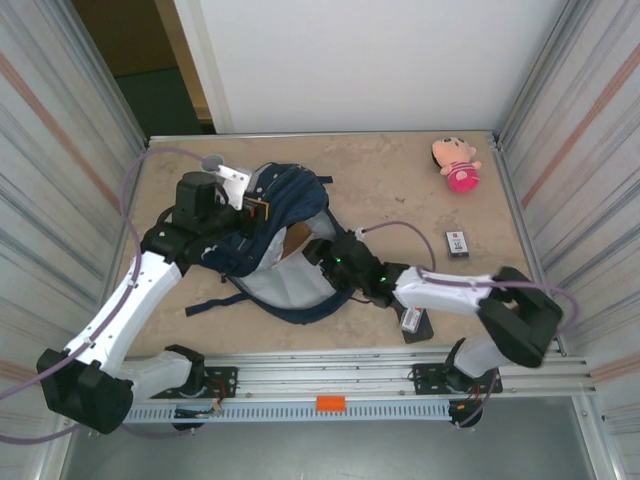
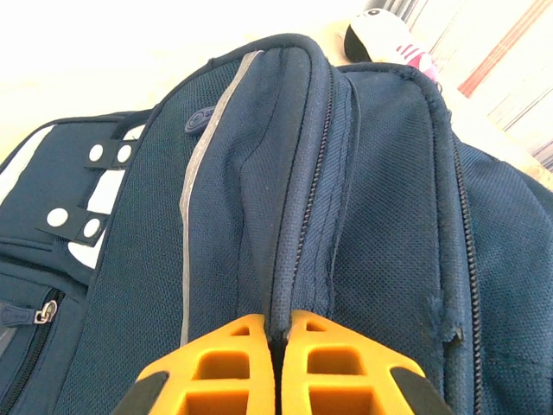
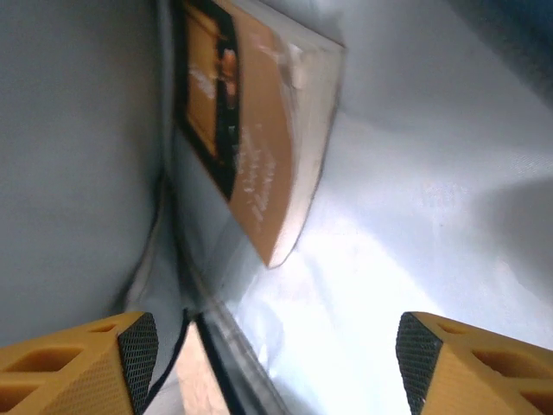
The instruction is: Pack books, pencil case, and school supplies into a backpack
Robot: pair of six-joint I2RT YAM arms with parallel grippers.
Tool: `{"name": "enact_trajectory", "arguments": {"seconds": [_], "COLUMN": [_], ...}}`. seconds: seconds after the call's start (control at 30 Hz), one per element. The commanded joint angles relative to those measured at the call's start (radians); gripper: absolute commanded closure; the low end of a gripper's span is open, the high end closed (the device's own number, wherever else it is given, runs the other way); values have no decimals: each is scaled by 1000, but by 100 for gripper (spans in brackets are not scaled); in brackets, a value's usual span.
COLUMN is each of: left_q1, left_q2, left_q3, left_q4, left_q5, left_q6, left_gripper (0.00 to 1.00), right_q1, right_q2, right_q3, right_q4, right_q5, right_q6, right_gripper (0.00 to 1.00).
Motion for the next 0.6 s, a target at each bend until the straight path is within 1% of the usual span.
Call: {"name": "enact_trajectory", "arguments": {"seconds": [0.0,0.07,0.17,0.23,0.3,0.43,0.57], "left_q1": [5,-10,-70,-134,-195,-305,-374], "left_q2": [-44,-45,-37,-14,20,123,285], "left_q3": [-30,-52,-93,-128,-164,-255,-317], "left_q4": [89,92,95,104,128,220,284], "left_q5": [-11,-27,-108,-152,-172,-221,-276], "left_q6": [15,26,81,101,93,59,64], "left_gripper": [100,100,100,100,100,100,100], "right_q1": [-26,-67,-146,-190,-217,-231,-232], "right_q2": [-165,-231,-305,-332,-348,-381,-411], "right_q3": [46,74,107,125,145,148,100], "right_q4": [-318,-423,-529,-580,-634,-689,-669], "right_q5": [26,6,-57,-81,-72,-29,-16], "right_q6": [-172,-246,-373,-444,-501,-556,-569], "right_gripper": [26,26,26,26,26,26,26]}}
